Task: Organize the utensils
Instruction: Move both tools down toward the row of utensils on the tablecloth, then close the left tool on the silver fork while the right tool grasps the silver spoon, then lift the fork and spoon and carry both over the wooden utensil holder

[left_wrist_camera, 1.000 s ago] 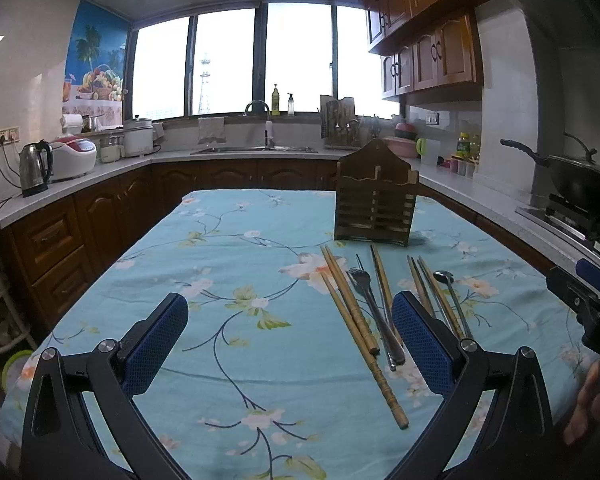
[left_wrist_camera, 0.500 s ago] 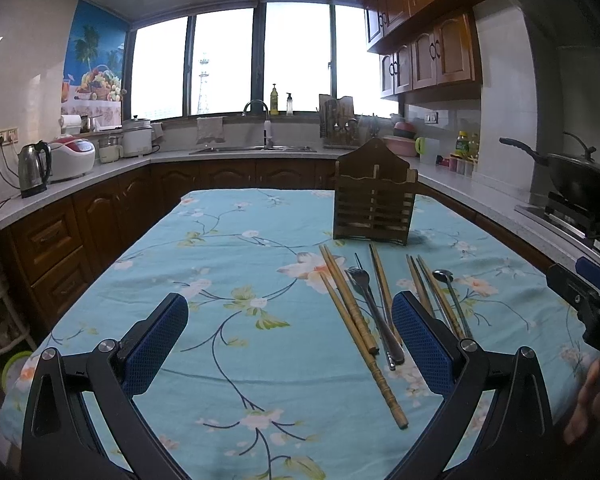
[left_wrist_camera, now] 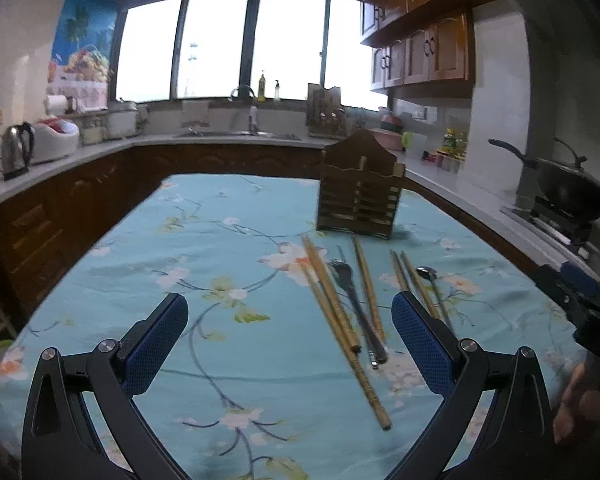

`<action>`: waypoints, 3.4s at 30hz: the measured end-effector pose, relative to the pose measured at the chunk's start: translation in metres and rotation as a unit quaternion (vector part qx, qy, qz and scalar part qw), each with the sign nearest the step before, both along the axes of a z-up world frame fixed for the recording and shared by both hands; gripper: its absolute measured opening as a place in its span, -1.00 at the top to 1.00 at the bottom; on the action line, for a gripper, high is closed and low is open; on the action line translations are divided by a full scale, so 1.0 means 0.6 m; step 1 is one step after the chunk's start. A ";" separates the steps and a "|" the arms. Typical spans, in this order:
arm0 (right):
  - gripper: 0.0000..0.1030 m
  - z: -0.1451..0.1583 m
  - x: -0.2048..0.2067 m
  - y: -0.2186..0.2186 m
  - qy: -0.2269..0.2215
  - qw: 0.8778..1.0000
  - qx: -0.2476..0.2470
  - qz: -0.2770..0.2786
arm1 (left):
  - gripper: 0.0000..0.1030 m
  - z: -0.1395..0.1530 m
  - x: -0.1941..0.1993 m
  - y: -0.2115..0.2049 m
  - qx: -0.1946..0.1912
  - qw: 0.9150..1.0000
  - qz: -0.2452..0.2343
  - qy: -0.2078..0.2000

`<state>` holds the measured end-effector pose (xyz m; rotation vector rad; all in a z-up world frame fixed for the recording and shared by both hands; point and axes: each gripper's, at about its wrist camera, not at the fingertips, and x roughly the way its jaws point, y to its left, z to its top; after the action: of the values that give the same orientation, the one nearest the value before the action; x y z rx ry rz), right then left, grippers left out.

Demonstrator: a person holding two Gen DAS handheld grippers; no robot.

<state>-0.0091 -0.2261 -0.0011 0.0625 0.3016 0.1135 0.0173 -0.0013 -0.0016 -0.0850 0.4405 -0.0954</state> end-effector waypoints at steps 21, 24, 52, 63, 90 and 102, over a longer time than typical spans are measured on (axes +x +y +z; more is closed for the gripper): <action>-0.93 0.007 0.105 -0.046 0.103 0.990 0.095 0.030 | -0.31 -0.004 0.160 -0.040 -0.083 0.977 -0.143 0.135; -0.63 0.002 0.131 -0.051 0.124 0.984 0.123 0.045 | -0.10 -0.012 0.191 -0.054 -0.091 0.969 -0.163 0.163; 0.24 -0.115 0.318 -0.072 0.317 0.922 0.204 0.093 | 0.50 -0.094 0.357 -0.084 -0.084 0.933 -0.161 0.311; 0.96 -0.108 0.316 -0.060 0.306 0.927 0.195 0.098 | 0.97 -0.084 0.354 -0.084 -0.090 0.937 -0.178 0.288; 0.96 0.073 0.267 -0.046 0.157 0.974 0.132 0.091 | 0.97 0.091 0.279 -0.030 -0.120 0.971 -0.175 0.109; 0.96 0.165 0.330 -0.023 0.056 0.995 0.062 0.057 | 0.97 0.191 0.375 -0.033 -0.079 0.991 -0.101 -0.036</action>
<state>0.1888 -0.2396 0.0981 0.1754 0.4096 0.2432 0.2424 -0.0214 0.1130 -0.1925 0.3675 -0.3312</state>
